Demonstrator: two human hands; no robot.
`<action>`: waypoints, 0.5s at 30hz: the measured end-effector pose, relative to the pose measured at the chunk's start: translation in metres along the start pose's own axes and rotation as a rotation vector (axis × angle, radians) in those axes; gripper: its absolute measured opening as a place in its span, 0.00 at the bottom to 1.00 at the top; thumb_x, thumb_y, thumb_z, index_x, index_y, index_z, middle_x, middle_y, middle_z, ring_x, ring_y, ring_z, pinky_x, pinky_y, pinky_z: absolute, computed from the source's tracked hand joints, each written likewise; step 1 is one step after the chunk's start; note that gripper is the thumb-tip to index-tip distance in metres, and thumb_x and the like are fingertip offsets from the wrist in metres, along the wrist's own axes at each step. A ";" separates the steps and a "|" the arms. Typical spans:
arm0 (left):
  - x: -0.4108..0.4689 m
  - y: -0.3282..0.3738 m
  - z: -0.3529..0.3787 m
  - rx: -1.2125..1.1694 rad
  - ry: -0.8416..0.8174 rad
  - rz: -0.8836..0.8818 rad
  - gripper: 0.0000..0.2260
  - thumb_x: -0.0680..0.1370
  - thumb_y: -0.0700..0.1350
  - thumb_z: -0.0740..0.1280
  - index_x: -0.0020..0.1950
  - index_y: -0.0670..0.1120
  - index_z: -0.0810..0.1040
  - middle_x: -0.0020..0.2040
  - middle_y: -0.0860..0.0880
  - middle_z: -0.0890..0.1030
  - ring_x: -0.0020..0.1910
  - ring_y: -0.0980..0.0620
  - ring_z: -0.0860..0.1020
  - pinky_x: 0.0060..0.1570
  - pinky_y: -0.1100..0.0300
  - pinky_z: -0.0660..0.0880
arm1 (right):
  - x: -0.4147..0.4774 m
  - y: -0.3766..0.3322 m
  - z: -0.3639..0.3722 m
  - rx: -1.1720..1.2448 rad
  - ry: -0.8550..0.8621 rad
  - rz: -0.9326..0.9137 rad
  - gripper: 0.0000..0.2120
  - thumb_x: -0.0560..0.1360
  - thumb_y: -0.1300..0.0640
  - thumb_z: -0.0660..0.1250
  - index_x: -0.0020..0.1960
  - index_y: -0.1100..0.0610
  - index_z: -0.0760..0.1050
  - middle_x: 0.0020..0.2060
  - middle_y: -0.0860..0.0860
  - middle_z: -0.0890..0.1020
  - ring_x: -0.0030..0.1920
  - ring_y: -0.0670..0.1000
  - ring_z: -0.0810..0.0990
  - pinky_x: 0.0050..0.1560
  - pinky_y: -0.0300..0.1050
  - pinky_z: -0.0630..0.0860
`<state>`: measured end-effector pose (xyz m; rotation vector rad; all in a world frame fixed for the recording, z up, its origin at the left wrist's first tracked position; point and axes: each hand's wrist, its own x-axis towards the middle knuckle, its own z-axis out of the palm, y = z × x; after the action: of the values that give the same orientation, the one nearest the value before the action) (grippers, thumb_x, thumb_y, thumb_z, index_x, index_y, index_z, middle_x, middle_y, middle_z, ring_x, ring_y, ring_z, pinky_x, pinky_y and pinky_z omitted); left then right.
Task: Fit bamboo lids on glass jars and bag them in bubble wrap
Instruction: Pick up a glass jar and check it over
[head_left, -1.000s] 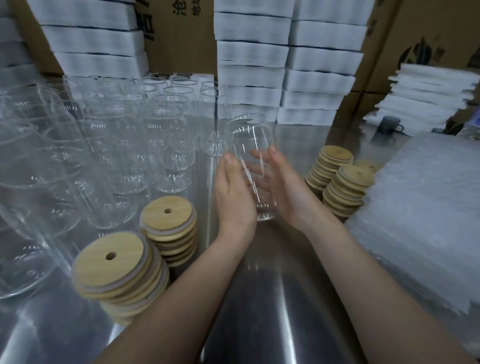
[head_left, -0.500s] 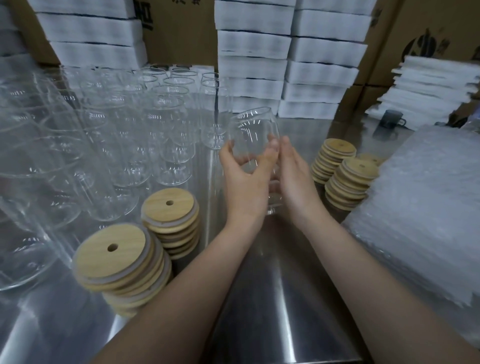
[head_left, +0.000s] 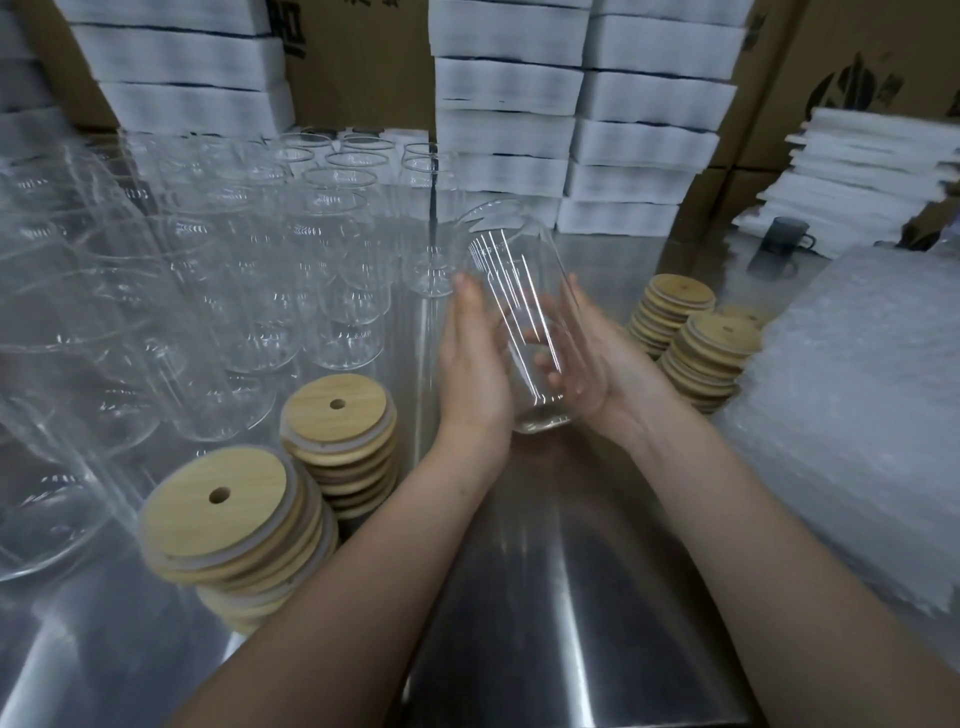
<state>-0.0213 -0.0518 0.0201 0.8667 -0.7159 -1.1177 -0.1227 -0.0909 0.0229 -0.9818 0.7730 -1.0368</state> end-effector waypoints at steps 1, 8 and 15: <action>0.002 0.001 -0.001 -0.021 0.000 -0.030 0.29 0.83 0.61 0.48 0.71 0.42 0.72 0.63 0.39 0.79 0.61 0.41 0.79 0.64 0.44 0.74 | 0.000 0.000 0.001 0.026 -0.050 0.045 0.24 0.78 0.38 0.59 0.55 0.56 0.81 0.40 0.51 0.85 0.36 0.48 0.84 0.34 0.41 0.80; 0.010 0.004 -0.005 0.008 0.126 0.129 0.15 0.86 0.46 0.52 0.64 0.48 0.76 0.61 0.44 0.81 0.59 0.43 0.80 0.60 0.44 0.77 | -0.006 -0.001 0.007 0.044 -0.178 0.101 0.32 0.70 0.32 0.60 0.59 0.56 0.80 0.54 0.58 0.83 0.51 0.58 0.83 0.50 0.53 0.80; -0.003 -0.002 0.003 0.138 0.130 0.206 0.16 0.82 0.52 0.61 0.66 0.47 0.67 0.55 0.49 0.77 0.48 0.54 0.78 0.54 0.56 0.75 | -0.010 0.007 0.025 -0.142 0.147 -0.223 0.21 0.70 0.38 0.64 0.52 0.53 0.78 0.48 0.55 0.86 0.43 0.53 0.86 0.39 0.44 0.83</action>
<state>-0.0252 -0.0503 0.0200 0.9507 -0.7617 -0.8289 -0.1017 -0.0735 0.0269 -1.1417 0.8814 -1.2715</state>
